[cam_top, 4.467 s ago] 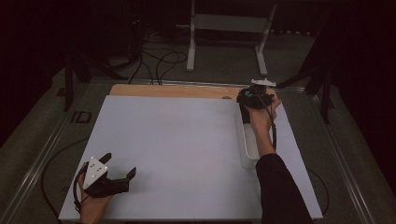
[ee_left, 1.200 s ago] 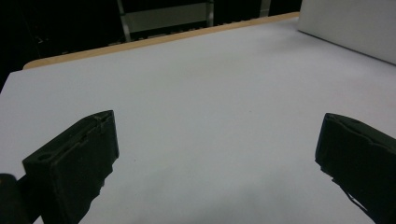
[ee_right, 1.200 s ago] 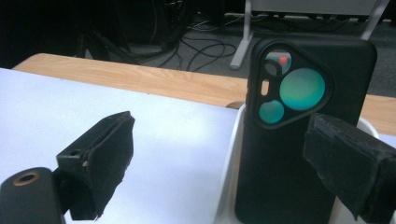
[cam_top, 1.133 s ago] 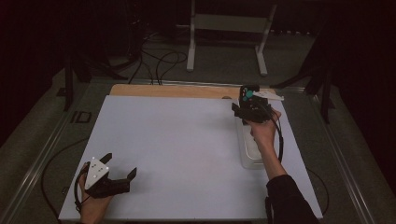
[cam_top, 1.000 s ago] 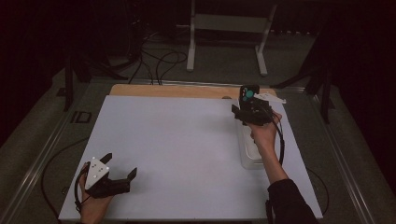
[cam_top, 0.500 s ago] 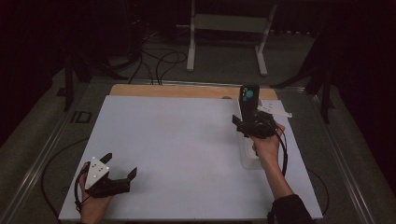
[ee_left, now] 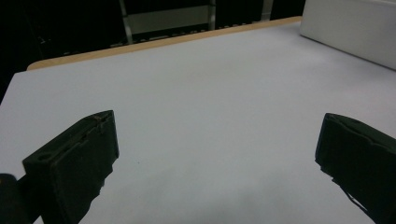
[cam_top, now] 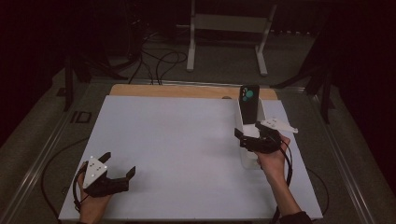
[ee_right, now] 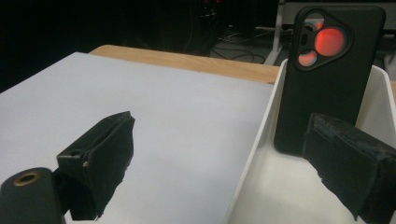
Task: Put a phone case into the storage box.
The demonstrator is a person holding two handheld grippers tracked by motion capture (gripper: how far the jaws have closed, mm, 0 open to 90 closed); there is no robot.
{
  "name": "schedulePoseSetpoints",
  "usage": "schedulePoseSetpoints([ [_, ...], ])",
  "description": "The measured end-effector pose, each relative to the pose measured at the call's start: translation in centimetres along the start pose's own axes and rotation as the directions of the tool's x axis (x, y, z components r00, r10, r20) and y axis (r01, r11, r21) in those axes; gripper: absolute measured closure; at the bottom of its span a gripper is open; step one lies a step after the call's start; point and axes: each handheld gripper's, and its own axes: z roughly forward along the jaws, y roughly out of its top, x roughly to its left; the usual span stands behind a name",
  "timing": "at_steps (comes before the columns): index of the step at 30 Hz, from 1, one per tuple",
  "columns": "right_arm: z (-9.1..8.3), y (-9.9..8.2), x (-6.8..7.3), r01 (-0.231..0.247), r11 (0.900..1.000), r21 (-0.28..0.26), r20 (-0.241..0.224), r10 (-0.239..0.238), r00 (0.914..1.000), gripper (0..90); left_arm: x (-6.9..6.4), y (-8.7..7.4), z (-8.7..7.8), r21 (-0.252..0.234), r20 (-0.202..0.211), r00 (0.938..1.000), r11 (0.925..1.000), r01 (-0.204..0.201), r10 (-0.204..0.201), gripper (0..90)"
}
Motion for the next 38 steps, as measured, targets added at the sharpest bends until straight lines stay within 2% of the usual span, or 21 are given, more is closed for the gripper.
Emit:
schedulePoseSetpoints([
  [2, -0.6, -0.6, 0.3, 0.019, 0.9998, 0.001, 0.0, -0.019, 0.9998, 8.7, 0.2, 0.0, -0.1, 0.0, 0.003, 1.0, 1.0, 0.005, -0.005, 0.0],
  [14, -2.6, -3.7, 0.5, 0.042, 0.9991, -0.003, -0.018, -0.042, 0.999, 8.7, 0.5, 0.4, -0.5, -0.02, -0.005, 0.9998, 0.9997, 0.017, -0.017, 0.0],
  [16, -3.2, -4.7, 0.8, 0.062, 0.998, -0.007, -0.041, -0.063, 0.9972, 8.7, 0.6, 0.6, -0.6, -0.026, -0.007, 0.9998, 0.9995, 0.019, -0.019, 0.0],
  [18, -3.3, -4.9, 0.9, 0.069, 0.9976, -0.007, -0.044, -0.069, 0.9966, 8.7, 0.6, 0.6, -0.6, -0.029, -0.008, 0.9998, 0.9994, 0.018, -0.018, 0.0],
  [19, -3.8, -5.4, 1.2, 0.091, 0.9958, -0.011, -0.056, -0.091, 0.9943, 8.7, 0.7, 0.9, -0.8, -0.04, -0.01, 0.9997, 0.999, 0.02, -0.021, 0.0],
  [23, -4.7, -6.2, 1.7, 0.102, 0.9942, -0.033, -0.076, -0.104, 0.9916, 8.7, 0.7, 1.1, -0.9, -0.046, -0.014, 0.9998, 0.9988, 0.016, -0.016, 0.0],
  [30, -5.7, -7.1, 2.0, 0.079, 0.9941, -0.074, -0.082, -0.085, 0.993, 8.7, 0.5, 1.1, -0.9, -0.033, -0.021, 0.9997, 0.9993, -0.016, 0.015, 0.0],
  [33, -5.8, -7.4, 1.8, 0.086, 0.9937, -0.071, -0.067, -0.091, 0.9936, 8.7, 0.5, 1.1, -0.9, -0.026, -0.022, 0.9996, 0.9995, -0.019, 0.018, 0.0],
  [38, -5.7, -7.6, 1.7, 0.082, 0.9941, -0.07, -0.069, -0.087, 0.9938, 8.7, 0.5, 1.0, -0.8, -0.016, -0.026, 0.9995, 0.9997, -0.02, 0.019, 0.0],
])
